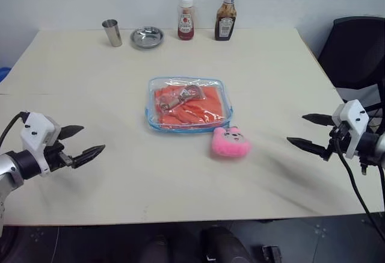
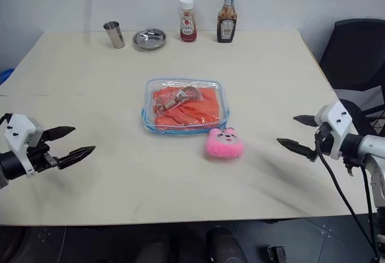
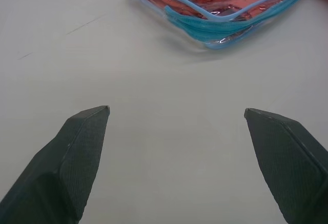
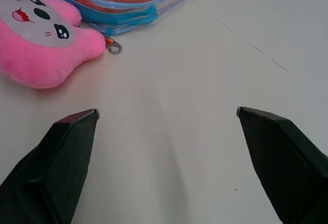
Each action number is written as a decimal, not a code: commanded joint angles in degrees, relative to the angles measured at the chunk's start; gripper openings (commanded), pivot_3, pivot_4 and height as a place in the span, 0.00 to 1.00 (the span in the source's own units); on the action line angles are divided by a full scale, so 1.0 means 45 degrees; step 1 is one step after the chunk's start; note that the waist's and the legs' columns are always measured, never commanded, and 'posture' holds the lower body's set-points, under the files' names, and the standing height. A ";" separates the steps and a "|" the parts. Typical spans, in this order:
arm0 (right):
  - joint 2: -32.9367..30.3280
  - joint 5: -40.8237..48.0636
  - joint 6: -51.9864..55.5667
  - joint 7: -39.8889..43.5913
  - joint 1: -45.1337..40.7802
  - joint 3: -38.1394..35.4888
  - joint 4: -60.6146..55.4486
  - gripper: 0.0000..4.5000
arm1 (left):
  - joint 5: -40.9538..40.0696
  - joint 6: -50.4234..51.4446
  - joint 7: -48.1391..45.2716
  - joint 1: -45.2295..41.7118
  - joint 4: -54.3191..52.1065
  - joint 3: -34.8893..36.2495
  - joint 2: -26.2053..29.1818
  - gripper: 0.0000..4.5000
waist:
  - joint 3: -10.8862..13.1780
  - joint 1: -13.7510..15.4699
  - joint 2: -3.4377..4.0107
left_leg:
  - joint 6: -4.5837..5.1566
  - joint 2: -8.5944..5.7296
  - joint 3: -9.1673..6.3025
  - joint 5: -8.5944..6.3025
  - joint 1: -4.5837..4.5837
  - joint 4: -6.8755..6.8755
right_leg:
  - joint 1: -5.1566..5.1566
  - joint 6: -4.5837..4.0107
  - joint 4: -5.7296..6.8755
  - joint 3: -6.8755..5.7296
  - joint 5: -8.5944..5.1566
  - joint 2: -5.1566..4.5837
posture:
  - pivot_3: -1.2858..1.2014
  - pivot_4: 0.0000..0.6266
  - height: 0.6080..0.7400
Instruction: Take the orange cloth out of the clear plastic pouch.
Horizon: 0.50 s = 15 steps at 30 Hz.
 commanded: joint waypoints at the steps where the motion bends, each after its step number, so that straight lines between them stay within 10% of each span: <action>1: -0.0238 0.0059 -0.0393 0.0038 -0.0160 -0.0427 -0.0049 1.00 | -0.0008 -0.0469 -0.0082 0.0206 -0.0333 0.0401 -0.0029 0.99 | 0.0000 -0.0008 0.0000 | 0.0000 0.0000 0.0000 0.0000 0.0001 0.0000 | 0.0000 0.0000 0.0001 0.0000 0.0000 0.0000 | 0.52 0.24 1.00; 15: -0.0125 -0.0036 -0.0004 -0.0209 -0.0353 -0.0197 -0.0110 1.00 | 0.0001 0.0197 0.1075 0.0090 -0.0672 0.0034 -0.0339 0.99 | 0.0001 0.0001 0.0001 | 0.0003 -0.0001 0.0000 -0.0001 0.0003 0.0030 | -0.0001 0.0000 0.0039 0.0000 0.0000 -0.0002 | 0.52 0.24 1.00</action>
